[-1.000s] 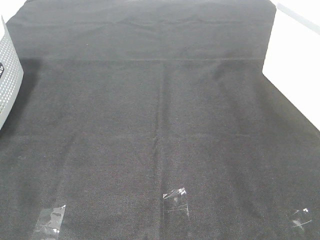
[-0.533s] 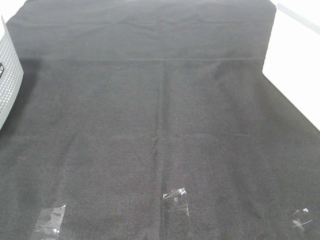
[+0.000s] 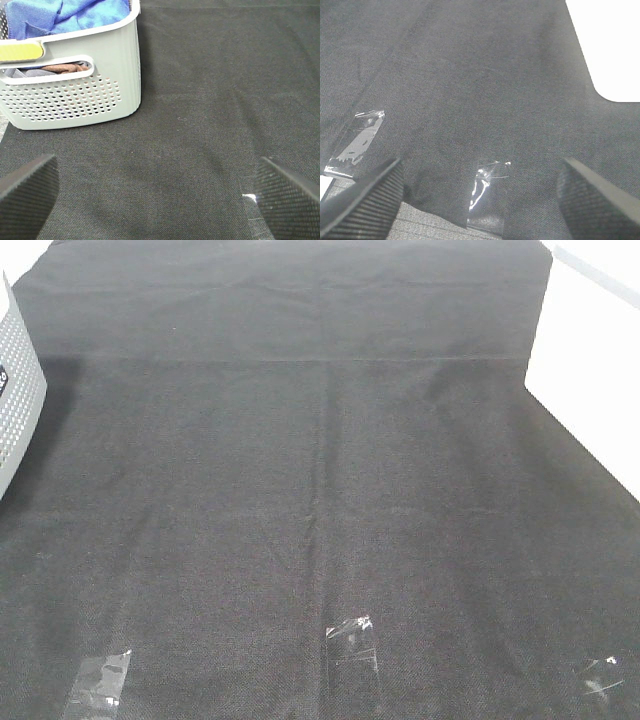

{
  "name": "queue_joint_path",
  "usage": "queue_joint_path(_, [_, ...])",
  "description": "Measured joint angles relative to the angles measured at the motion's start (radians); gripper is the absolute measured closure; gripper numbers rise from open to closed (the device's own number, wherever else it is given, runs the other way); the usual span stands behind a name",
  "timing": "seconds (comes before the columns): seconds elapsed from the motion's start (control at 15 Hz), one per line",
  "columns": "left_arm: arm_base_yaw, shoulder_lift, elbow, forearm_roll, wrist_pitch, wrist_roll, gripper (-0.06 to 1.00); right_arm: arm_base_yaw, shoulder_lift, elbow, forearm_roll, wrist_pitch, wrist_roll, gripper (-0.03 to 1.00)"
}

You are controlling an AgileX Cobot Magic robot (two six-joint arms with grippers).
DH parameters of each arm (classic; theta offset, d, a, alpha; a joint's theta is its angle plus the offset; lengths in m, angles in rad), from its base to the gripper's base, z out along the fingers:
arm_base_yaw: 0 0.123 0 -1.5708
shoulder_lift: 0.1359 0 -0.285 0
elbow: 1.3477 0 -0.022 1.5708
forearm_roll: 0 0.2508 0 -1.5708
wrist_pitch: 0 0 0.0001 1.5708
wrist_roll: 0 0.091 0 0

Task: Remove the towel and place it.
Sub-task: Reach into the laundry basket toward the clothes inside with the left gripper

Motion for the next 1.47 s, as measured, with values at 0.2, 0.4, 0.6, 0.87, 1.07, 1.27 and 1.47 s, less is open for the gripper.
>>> queue_joint_path(0.2, [0.000, 0.000, 0.000, 0.000, 0.000, 0.000, -0.05, 0.000, 0.000, 0.000, 0.000, 0.000, 0.000, 0.18])
queue_joint_path(0.4, [0.000, 0.000, 0.000, 0.000, 0.000, 0.000, -0.05, 0.000, 0.000, 0.000, 0.000, 0.000, 0.000, 0.18])
queue_joint_path(0.6, [0.000, 0.000, 0.000, 0.000, 0.000, 0.000, -0.05, 0.000, 0.000, 0.000, 0.000, 0.000, 0.000, 0.18])
queue_joint_path(0.87, [0.000, 0.000, 0.000, 0.000, 0.000, 0.000, -0.05, 0.000, 0.000, 0.000, 0.000, 0.000, 0.000, 0.18])
queue_joint_path(1.07, [0.000, 0.000, 0.000, 0.000, 0.000, 0.000, -0.05, 0.000, 0.000, 0.000, 0.000, 0.000, 0.000, 0.18])
queue_joint_path(1.27, [0.000, 0.000, 0.000, 0.000, 0.000, 0.000, -0.05, 0.000, 0.000, 0.000, 0.000, 0.000, 0.000, 0.18])
queue_joint_path(1.47, [0.000, 0.000, 0.000, 0.000, 0.000, 0.000, -0.05, 0.000, 0.000, 0.000, 0.000, 0.000, 0.000, 0.18])
